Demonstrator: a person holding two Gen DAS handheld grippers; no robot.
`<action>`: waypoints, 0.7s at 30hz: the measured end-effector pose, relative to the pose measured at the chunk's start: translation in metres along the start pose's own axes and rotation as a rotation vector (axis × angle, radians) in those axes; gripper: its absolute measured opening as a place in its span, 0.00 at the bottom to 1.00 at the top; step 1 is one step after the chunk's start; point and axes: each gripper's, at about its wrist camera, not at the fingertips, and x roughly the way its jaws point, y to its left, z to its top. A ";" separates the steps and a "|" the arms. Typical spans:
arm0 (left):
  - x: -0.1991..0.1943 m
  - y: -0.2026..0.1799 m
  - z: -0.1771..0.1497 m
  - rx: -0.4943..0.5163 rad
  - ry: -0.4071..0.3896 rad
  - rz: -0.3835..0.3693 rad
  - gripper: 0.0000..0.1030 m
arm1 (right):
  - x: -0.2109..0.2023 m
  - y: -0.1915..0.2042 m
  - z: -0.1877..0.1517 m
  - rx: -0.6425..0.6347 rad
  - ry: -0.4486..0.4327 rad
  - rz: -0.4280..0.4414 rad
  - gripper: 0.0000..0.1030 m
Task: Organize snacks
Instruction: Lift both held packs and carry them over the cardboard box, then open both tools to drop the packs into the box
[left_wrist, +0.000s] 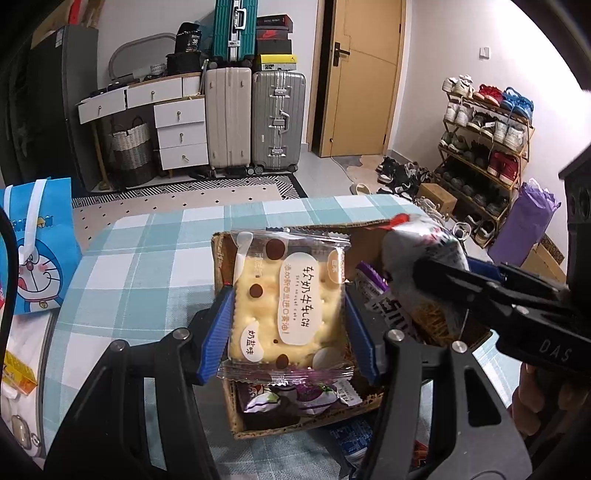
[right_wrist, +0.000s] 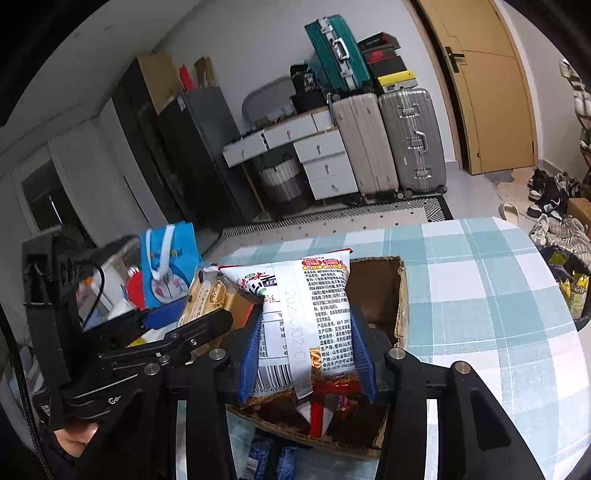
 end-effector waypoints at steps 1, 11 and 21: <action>0.003 0.000 0.001 -0.002 0.004 -0.003 0.54 | 0.002 0.001 0.000 -0.008 0.002 -0.006 0.43; 0.027 0.000 0.002 -0.001 0.036 -0.004 0.54 | 0.019 -0.013 0.002 0.033 0.015 -0.012 0.43; 0.038 -0.004 -0.001 0.020 0.038 0.006 0.54 | 0.036 -0.014 0.000 0.024 0.049 -0.006 0.43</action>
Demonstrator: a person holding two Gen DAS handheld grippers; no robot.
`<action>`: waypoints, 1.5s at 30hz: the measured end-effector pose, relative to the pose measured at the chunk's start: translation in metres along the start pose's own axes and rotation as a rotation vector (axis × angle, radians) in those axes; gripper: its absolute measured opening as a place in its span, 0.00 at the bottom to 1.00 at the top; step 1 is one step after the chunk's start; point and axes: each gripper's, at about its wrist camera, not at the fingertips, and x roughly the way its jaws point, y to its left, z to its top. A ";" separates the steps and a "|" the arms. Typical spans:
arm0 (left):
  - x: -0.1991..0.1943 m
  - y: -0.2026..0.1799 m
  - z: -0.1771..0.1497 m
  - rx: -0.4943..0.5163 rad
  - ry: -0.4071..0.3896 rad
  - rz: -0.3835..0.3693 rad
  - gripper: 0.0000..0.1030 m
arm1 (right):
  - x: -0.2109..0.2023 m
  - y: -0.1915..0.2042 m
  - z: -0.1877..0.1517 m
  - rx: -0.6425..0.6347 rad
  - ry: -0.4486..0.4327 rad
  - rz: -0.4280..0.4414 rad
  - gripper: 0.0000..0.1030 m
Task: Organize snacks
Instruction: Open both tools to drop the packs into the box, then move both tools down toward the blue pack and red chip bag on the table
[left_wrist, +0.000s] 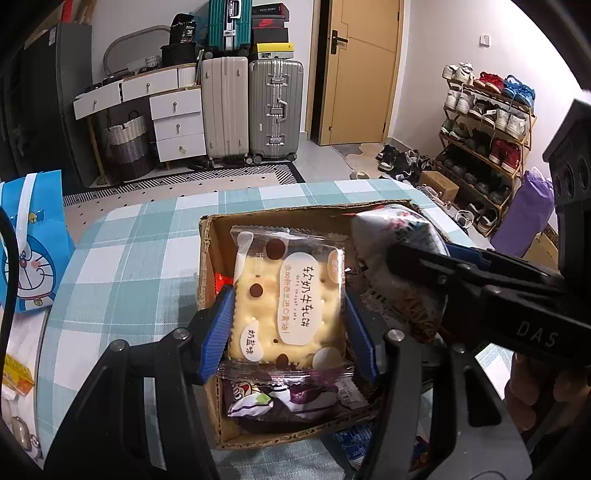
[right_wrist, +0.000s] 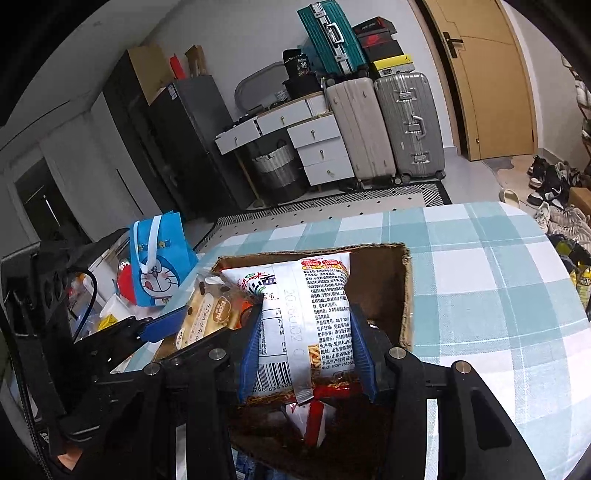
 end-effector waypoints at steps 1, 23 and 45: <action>-0.003 0.000 -0.002 0.001 0.000 0.000 0.54 | 0.002 0.001 0.001 -0.005 0.001 -0.002 0.43; -0.048 -0.001 -0.010 -0.037 -0.041 -0.051 0.81 | -0.058 0.000 -0.006 -0.026 -0.084 -0.052 0.99; -0.147 0.008 -0.092 -0.065 -0.030 -0.021 0.99 | -0.133 0.006 -0.107 -0.028 0.033 -0.085 1.00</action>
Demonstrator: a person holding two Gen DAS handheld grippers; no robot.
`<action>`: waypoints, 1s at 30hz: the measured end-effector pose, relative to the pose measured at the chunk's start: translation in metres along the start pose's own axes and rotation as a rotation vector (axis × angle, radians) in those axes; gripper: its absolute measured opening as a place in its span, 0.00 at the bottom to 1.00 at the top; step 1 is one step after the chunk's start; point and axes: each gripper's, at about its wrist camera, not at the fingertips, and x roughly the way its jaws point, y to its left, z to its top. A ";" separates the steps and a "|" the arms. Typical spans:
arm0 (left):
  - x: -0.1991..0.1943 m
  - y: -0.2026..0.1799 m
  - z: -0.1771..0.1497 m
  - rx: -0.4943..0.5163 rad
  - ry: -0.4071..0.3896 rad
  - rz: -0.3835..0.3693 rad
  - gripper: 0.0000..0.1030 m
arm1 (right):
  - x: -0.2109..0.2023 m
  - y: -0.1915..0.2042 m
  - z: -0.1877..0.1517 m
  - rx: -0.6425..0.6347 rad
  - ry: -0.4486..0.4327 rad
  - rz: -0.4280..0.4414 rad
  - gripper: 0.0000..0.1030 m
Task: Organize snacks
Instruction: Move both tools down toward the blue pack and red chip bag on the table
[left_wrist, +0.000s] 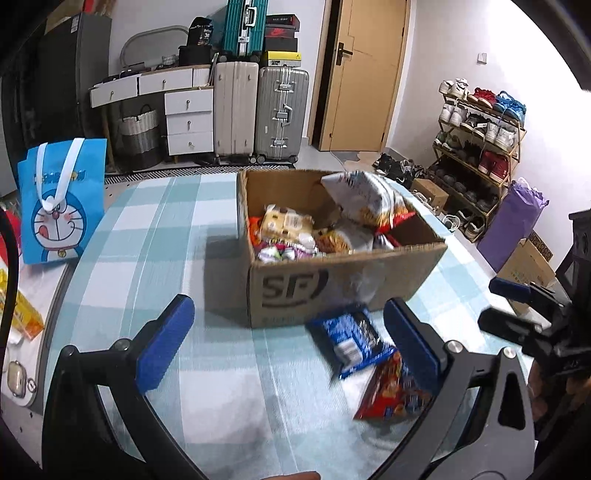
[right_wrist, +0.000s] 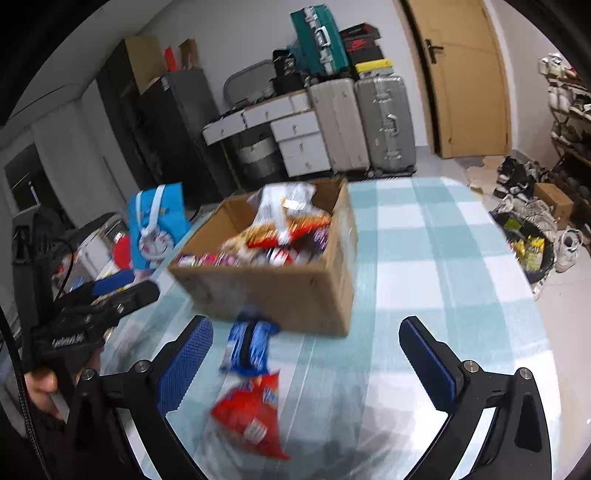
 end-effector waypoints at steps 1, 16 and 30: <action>-0.003 0.001 -0.004 -0.005 0.001 -0.002 0.99 | 0.000 0.003 -0.002 -0.011 0.013 0.003 1.00; -0.001 0.006 -0.047 -0.050 0.061 0.029 0.99 | 0.035 0.022 -0.043 -0.050 0.202 0.042 1.00; 0.024 -0.002 -0.053 -0.034 0.111 0.021 0.99 | 0.042 -0.004 -0.045 -0.040 0.211 -0.090 1.00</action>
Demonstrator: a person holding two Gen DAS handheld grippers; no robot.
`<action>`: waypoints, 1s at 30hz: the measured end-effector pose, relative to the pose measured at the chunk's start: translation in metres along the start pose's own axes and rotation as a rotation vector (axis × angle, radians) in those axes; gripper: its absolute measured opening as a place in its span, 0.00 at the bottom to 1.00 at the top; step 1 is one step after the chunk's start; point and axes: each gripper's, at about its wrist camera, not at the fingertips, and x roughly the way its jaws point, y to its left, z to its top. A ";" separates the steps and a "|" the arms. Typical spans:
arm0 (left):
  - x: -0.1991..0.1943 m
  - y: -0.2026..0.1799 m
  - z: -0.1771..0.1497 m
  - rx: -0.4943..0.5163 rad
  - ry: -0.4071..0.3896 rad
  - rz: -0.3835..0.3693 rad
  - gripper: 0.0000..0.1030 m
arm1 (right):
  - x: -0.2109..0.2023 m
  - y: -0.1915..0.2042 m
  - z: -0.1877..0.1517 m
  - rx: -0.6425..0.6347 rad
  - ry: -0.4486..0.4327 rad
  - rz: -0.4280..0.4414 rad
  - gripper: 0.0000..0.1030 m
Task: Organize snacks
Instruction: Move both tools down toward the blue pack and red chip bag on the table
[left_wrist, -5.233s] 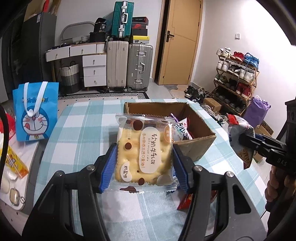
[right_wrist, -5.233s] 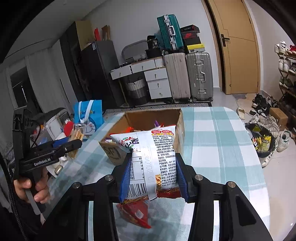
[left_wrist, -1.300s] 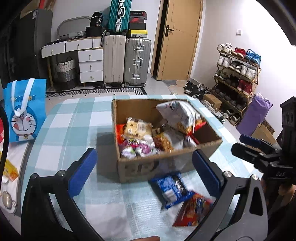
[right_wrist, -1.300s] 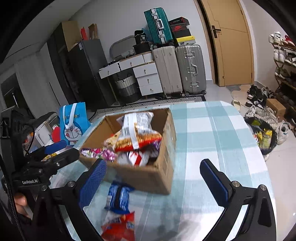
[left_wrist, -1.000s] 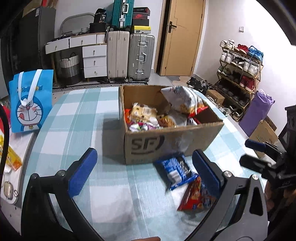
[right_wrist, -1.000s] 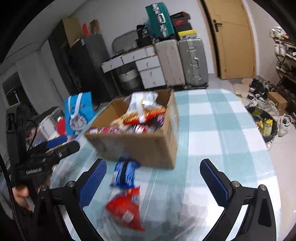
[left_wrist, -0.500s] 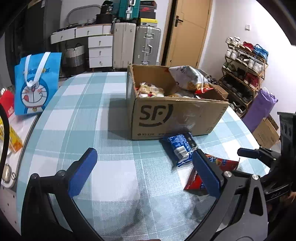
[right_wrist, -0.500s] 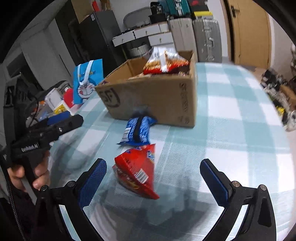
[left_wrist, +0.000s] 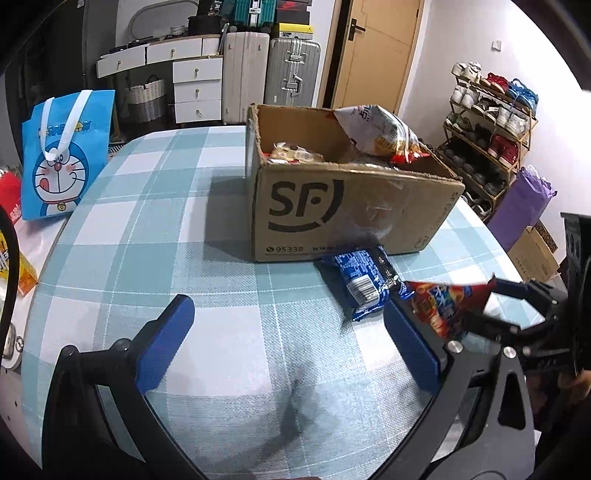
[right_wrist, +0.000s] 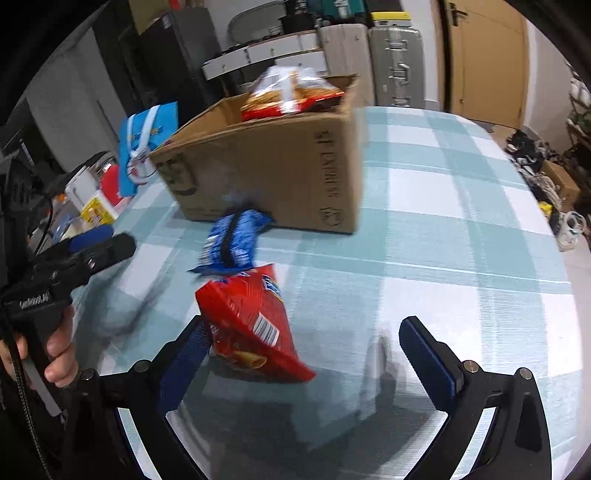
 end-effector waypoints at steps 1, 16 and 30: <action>0.001 -0.001 -0.001 0.003 0.002 -0.001 0.99 | -0.001 -0.004 0.000 0.006 -0.008 -0.023 1.00; 0.007 -0.006 -0.006 0.020 0.016 -0.006 0.99 | 0.007 0.004 0.000 0.026 0.008 0.002 1.00; 0.024 -0.007 -0.009 0.011 0.054 -0.026 0.99 | 0.000 -0.035 0.005 0.106 -0.005 -0.062 1.00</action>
